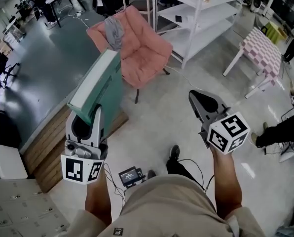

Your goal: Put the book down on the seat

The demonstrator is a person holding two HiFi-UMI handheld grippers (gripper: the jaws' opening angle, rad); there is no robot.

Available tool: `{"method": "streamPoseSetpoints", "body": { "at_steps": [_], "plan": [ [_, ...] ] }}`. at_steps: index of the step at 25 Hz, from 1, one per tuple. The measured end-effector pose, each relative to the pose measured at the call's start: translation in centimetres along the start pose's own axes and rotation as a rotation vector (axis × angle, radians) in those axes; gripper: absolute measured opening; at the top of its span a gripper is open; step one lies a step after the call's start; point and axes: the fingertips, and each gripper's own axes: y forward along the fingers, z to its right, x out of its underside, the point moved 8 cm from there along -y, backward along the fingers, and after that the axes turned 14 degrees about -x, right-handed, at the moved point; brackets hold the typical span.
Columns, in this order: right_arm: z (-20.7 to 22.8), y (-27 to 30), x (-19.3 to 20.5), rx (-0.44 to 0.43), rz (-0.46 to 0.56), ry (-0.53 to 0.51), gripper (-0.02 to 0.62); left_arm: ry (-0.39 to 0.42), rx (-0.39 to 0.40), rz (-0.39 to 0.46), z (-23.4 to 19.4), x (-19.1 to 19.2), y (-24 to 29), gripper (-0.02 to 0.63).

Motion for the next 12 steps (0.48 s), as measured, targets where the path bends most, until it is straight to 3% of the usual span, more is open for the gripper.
{"method": "streamPoseSetpoints", "body": {
  "at_steps": [12],
  "plan": [
    [13.2, 5.4, -1.3, -0.115, -0.007, 0.001, -0.009, 0.03, -0.094, -0.019, 2.9, 4.1, 9.9, 0.146]
  ]
}}
